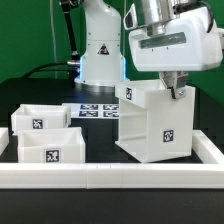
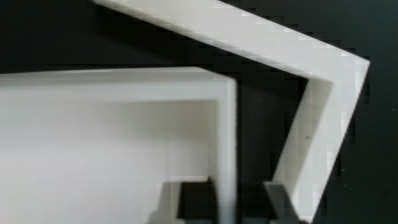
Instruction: Assemble drawer
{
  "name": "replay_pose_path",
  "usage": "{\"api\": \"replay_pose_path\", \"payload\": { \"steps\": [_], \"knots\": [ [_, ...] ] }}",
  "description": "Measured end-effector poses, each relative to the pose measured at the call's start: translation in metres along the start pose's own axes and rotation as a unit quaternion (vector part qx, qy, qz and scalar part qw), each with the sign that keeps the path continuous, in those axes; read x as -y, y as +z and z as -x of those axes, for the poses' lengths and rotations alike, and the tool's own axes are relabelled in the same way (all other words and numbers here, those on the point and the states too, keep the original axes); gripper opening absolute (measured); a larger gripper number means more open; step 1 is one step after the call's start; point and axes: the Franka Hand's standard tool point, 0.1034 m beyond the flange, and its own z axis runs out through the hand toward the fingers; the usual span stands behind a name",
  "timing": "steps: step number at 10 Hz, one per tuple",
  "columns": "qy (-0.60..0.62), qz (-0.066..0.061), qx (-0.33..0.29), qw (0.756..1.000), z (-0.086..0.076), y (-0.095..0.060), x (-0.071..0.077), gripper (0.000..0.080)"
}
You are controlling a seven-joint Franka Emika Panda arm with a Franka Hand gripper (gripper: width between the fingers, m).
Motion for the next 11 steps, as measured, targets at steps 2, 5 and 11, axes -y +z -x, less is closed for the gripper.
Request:
{"api": "replay_pose_path", "payload": {
  "steps": [2, 5, 11],
  "knots": [
    [0.036, -0.002, 0.004, 0.999, 0.003, 0.000, 0.000, 0.0039],
    [0.063, -0.002, 0.009, 0.998, 0.003, 0.003, 0.008, 0.0039],
    [0.066, -0.017, 0.020, 0.997, -0.007, 0.009, 0.059, 0.0039]
  ]
}}
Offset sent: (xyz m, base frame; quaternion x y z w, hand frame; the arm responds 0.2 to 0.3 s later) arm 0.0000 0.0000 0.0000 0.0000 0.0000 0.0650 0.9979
